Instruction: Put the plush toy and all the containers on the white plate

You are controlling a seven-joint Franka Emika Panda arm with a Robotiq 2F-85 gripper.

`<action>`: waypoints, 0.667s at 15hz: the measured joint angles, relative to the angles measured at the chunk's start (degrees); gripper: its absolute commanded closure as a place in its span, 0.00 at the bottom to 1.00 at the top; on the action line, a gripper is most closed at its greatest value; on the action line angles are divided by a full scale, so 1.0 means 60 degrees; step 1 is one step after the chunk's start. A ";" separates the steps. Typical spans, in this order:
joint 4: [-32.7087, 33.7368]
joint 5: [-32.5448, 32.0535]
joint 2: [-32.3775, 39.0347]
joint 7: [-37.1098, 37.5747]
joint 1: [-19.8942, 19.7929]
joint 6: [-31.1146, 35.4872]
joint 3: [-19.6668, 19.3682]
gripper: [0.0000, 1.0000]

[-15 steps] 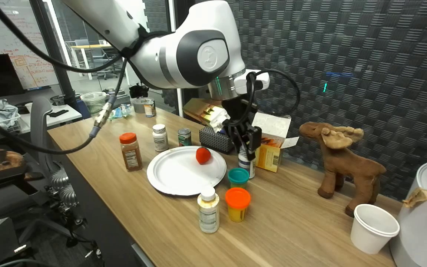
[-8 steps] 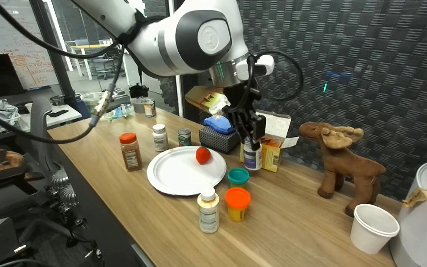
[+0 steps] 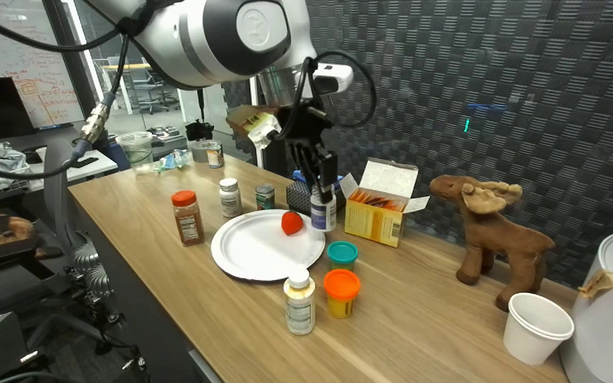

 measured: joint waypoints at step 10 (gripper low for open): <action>-0.0517 0.1493 0.0412 -0.0395 -0.0321 0.0986 0.0384 0.76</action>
